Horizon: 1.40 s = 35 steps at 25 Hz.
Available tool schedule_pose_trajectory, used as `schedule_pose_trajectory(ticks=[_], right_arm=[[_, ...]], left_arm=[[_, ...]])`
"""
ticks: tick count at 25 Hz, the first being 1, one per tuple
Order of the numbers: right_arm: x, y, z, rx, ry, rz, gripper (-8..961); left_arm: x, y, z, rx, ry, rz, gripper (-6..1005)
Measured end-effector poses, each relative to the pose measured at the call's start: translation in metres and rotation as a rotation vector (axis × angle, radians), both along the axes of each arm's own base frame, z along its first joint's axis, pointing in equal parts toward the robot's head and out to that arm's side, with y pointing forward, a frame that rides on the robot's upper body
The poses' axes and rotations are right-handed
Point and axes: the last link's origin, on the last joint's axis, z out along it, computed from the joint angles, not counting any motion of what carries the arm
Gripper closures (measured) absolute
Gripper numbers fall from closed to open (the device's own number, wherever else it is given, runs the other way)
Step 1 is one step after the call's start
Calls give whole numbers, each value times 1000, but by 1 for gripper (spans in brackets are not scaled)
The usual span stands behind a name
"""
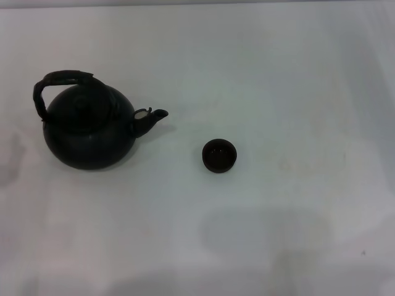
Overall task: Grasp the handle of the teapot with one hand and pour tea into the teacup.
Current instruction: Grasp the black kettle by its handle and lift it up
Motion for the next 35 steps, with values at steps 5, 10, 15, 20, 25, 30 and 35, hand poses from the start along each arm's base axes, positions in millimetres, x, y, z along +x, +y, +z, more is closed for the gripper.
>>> schedule_pose_trajectory(ticks=[5,10,15,20,25,30,35], right_arm=[[-2,10,4,6,4,-20,76],[-5,19,1,-10,6,-33,76],[-5,21,0,-17,8,-43,78],[-4,20,-2,-21,15,-50,80],[0,16,-1,-16,27,-60,81],[-1,16,0,-12,26,-56,81],[-1,16,1,-11,25,-55,81]], left_arm=[[3,-23,-4,-36,113,-46,122],[9,-21,-8,-61,117,-90,122],[22,-2,-14,-99,118,-167,122],[35,16,-21,-145,128,-242,123],[38,25,-21,-153,138,-262,123],[36,28,-21,-150,140,-241,133],[34,30,-18,-130,144,-224,151]])
